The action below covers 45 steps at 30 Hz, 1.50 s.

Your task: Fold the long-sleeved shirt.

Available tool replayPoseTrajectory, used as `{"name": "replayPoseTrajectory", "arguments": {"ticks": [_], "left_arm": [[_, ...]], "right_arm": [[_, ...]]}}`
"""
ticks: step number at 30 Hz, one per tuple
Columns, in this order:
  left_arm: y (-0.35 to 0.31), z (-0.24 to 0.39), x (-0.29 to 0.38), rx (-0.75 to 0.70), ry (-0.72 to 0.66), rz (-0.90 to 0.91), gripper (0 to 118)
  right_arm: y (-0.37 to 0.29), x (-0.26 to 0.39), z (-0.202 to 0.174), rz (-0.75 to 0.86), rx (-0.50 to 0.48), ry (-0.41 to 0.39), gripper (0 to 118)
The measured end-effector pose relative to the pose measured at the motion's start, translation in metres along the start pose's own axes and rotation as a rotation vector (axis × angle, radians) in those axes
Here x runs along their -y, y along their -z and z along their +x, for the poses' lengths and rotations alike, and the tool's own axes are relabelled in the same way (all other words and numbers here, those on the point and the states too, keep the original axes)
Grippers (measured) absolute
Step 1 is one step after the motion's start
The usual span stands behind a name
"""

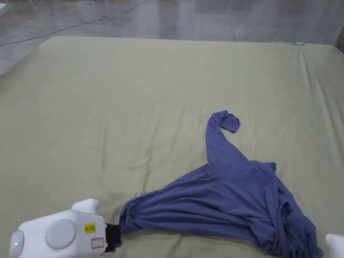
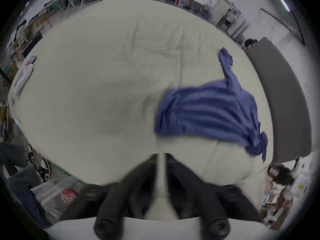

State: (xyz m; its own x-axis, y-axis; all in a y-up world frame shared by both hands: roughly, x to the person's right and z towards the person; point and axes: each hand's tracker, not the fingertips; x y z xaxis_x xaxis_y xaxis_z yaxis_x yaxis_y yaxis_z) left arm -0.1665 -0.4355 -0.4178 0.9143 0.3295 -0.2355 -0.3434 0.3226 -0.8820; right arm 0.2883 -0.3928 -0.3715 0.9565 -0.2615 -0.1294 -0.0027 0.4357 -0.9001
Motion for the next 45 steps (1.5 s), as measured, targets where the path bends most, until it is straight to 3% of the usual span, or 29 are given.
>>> {"name": "replayPoseTrajectory", "arguments": {"ticks": [1, 2, 3, 5, 7, 8, 9, 10, 12, 15, 16, 17, 18, 19, 22, 24, 25, 26, 27, 28, 30, 35, 38, 42, 45], "left_arm": [[0.007, 0.004, -0.011, -0.024, 0.036, 0.025, 109], [0.018, 0.007, -0.021, -0.054, 0.075, 0.015, 115], [0.024, 0.009, -0.028, -0.044, 0.070, 0.081, 114], [0.054, 0.018, -0.042, -0.069, 0.101, 0.035, 111], [0.080, 0.020, -0.049, -0.098, 0.139, -0.058, 91], [0.075, 0.029, -0.048, -0.100, 0.160, -0.075, 57], [0.079, 0.033, -0.049, -0.100, 0.192, -0.074, 29], [0.081, 0.037, -0.048, -0.109, 0.235, -0.062, 18], [0.074, 0.047, -0.042, -0.134, 0.284, -0.020, 4], [0.063, 0.052, -0.042, -0.087, 0.277, -0.012, 4], [0.060, 0.054, -0.042, -0.096, 0.281, 0.004, 3], [0.058, 0.055, -0.042, -0.102, 0.289, 0.015, 3], [0.055, 0.054, -0.043, -0.102, 0.289, 0.022, 3], [0.054, 0.054, -0.044, -0.094, 0.281, 0.026, 3], [0.053, 0.056, -0.044, -0.082, 0.266, 0.024, 3], [0.053, 0.055, -0.045, -0.080, 0.259, 0.017, 3], [0.053, 0.055, -0.045, -0.076, 0.254, 0.014, 3], [0.053, 0.055, -0.046, -0.074, 0.251, 0.012, 3], [0.053, 0.055, -0.046, -0.074, 0.251, 0.010, 3], [0.053, 0.052, -0.046, -0.073, 0.251, 0.010, 3], [0.048, 0.051, -0.048, -0.067, 0.239, 0.016, 3], [0.011, 0.060, -0.076, -0.007, 0.209, 0.066, 3], [-0.023, 0.081, -0.115, 0.047, 0.243, 0.152, 3], [-0.077, 0.124, -0.188, 0.081, 0.315, 0.270, 3], [-0.119, 0.159, -0.250, 0.086, 0.347, 0.376, 3]], "right_arm": [[0.000, -0.003, -0.001, 0.004, -0.002, -0.003, 0], [-0.001, -0.007, 0.000, 0.010, -0.001, -0.003, 0], [-0.001, -0.015, 0.002, 0.017, 0.001, -0.001, 0], [0.000, -0.026, 0.004, 0.028, 0.006, -0.004, 0], [0.003, -0.041, 0.009, 0.044, 0.017, -0.008, 0], [0.008, -0.051, 0.012, 0.050, 0.022, -0.011, 0], [0.013, -0.062, 0.015, 0.051, 0.029, -0.015, 0], [0.019, -0.076, 0.019, 0.053, 0.042, -0.017, 0], [0.034, -0.104, 0.027, 0.063, 0.063, -0.015, 0], [0.063, -0.156, 0.042, 0.078, 0.092, -0.011, 0], [0.075, -0.173, 0.048, 0.081, 0.096, -0.007, 10], [0.087, -0.187, 0.052, 0.071, 0.144, 0.006, 61], [0.103, -0.202, 0.056, 0.036, 0.191, 0.031, 99], [0.116, -0.214, 0.062, 0.024, 0.200, 0.031, 117], [0.146, -0.233, 0.071, -0.055, 0.207, 0.044, 117], [0.165, -0.235, 0.072, -0.116, 0.211, 0.042, 104], [0.172, -0.234, 0.072, -0.126, 0.216, 0.037, 83], [0.176, -0.232, 0.071, -0.134, 0.221, 0.033, 43], [0.178, -0.229, 0.069, -0.149, 0.224, 0.030, 11], [0.177, -0.228, 0.070, -0.152, 0.211, 0.036, 1], [0.162, -0.227, 0.067, -0.119, 0.182, 0.043, 0], [0.073, -0.248, 0.042, 0.030, 0.142, -0.109, 0], [0.004, -0.271, 0.021, 0.153, 0.208, -0.251, 0], [-0.087, -0.321, -0.003, 0.303, 0.256, -0.317, 0], [-0.142, -0.361, -0.026, 0.398, 0.371, -0.392, 0]]}}
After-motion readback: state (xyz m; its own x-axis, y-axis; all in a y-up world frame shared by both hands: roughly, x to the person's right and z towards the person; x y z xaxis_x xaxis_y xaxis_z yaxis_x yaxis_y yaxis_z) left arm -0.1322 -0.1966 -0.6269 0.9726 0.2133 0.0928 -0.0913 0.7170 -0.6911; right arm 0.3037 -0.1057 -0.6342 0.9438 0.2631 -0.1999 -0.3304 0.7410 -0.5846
